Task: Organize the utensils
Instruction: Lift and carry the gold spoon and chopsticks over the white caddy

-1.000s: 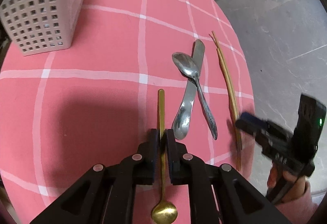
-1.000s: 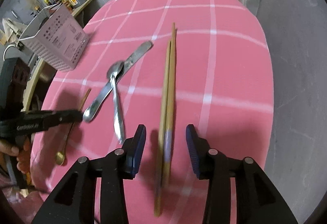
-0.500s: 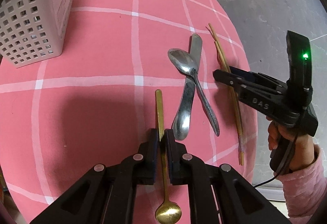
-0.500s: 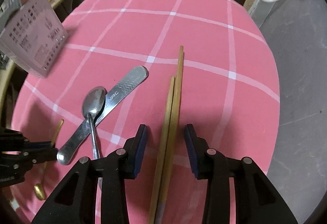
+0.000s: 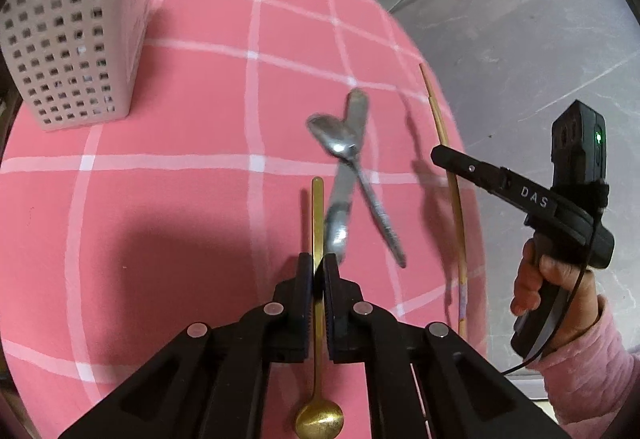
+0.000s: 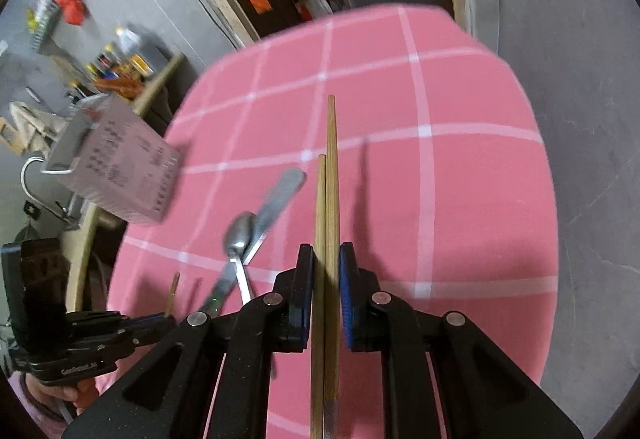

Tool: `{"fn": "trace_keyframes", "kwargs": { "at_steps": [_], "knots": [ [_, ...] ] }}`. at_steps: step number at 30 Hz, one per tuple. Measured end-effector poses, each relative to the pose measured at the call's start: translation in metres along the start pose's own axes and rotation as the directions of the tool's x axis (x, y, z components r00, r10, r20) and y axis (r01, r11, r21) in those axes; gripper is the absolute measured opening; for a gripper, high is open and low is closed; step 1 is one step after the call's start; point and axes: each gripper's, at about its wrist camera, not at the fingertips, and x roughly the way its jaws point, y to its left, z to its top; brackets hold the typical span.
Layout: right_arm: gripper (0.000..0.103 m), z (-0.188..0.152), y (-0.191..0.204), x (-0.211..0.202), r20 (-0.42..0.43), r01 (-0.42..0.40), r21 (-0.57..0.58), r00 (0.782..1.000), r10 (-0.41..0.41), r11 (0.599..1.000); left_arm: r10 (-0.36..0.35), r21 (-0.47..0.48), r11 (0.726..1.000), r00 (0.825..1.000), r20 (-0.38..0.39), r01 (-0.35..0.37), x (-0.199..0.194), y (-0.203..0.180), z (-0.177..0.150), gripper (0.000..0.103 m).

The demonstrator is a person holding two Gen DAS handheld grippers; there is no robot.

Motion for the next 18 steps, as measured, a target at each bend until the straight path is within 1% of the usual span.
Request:
{"fn": "trace_keyframes", "kwargs": {
  "at_steps": [3, 5, 7, 10, 12, 15, 18],
  "knots": [
    [0.011, -0.004, 0.001, -0.016, 0.056, -0.028, -0.001, 0.998, 0.028, 1.0, -0.017, 0.031, 0.999, 0.997, 0.072, 0.015, -0.013, -0.006, -0.006, 0.005],
    [0.011, 0.0, 0.01, -0.02, 0.095, -0.044, -0.006, 0.995, 0.045, 0.999, -0.027, 0.048, 0.999, 0.992, 0.12, 0.022, -0.022, -0.009, -0.008, 0.005],
    [0.011, 0.005, 0.008, -0.023, 0.131, -0.053, -0.027, 0.99, 0.056, 0.998, -0.034, 0.073, 0.997, 0.985, 0.17, 0.022, -0.031, -0.013, -0.008, 0.005],
    [0.011, 0.008, 0.02, -0.032, 0.184, -0.048, -0.073, 0.981, 0.061, 0.996, -0.047, 0.111, 0.994, 0.97, 0.237, 0.021, -0.049, -0.013, -0.002, 0.005],
    [0.011, 0.01, 0.025, -0.041, 0.213, -0.059, -0.098, 0.974, 0.079, 0.993, -0.05, 0.131, 0.991, 0.959, 0.279, 0.014, -0.059, -0.014, 0.004, 0.005],
    [0.011, 0.012, 0.037, -0.049, 0.246, -0.079, -0.12, 0.963, 0.107, 0.99, -0.053, 0.136, 0.991, 0.944, 0.327, 0.009, -0.07, -0.017, 0.012, 0.005],
    [0.011, 0.017, 0.048, -0.062, 0.297, -0.107, -0.141, 0.944, 0.145, 0.984, -0.054, 0.14, 0.99, 0.928, 0.369, 0.002, -0.08, -0.019, 0.019, 0.005]
  ]
}}
